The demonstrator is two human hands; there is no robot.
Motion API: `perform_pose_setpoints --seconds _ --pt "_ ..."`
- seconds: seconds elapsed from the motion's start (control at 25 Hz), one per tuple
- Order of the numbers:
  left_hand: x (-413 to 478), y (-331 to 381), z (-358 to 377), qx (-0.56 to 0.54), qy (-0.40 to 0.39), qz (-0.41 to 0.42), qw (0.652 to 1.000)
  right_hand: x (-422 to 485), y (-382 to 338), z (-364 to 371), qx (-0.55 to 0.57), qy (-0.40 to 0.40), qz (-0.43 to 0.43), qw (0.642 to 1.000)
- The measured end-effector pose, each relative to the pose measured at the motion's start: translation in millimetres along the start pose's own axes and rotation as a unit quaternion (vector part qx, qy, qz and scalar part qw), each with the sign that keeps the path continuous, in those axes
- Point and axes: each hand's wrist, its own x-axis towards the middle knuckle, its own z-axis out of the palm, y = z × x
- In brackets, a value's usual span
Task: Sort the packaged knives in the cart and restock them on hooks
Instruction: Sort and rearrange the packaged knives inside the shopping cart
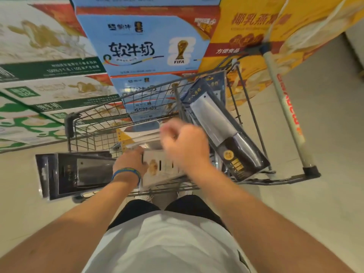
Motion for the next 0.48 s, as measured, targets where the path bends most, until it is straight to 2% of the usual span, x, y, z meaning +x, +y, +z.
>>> perform_pose_setpoints --seconds 0.08,0.12,0.16,0.2,0.24,0.28,0.32,0.4,0.48 --pt "-3.3 -0.4 -0.6 -0.009 -0.01 -0.004 1.0 42.3 30.5 -31.8 -0.019 0.095 0.058 0.994" --pt "-5.1 -0.5 -0.2 -0.01 -0.013 -0.008 1.0 58.6 54.7 -41.5 -0.062 0.11 0.095 0.987" --pt "-6.2 -1.2 1.1 -0.007 -0.015 -0.01 1.0 68.2 80.6 -45.2 -0.137 0.085 0.142 0.977" --pt "-7.5 -1.3 1.8 -0.004 -0.013 -0.013 1.0 71.6 102.7 -45.9 -0.23 0.022 0.194 0.953" --pt "-8.2 -1.4 1.8 -0.003 -0.01 -0.016 1.0 68.8 120.0 -44.3 -0.327 -0.037 0.228 0.916" --pt "-8.5 -1.1 1.8 -0.002 -0.008 -0.018 1.0 64.1 133.3 -41.3 -0.404 -0.068 0.239 0.88" --pt "-9.0 -0.9 1.7 -0.001 -0.004 -0.02 1.0 62.1 139.6 -39.1 -0.447 -0.061 0.235 0.861" --pt "-9.5 -1.4 1.2 -0.003 0.003 -0.022 1.0 67.1 135.4 -40.2 -0.425 -0.022 0.225 0.876" --pt "-9.9 -2.1 1.1 -0.008 0.002 -0.02 1.0 72.7 122.0 -47.8 -0.321 -0.027 0.191 0.927"
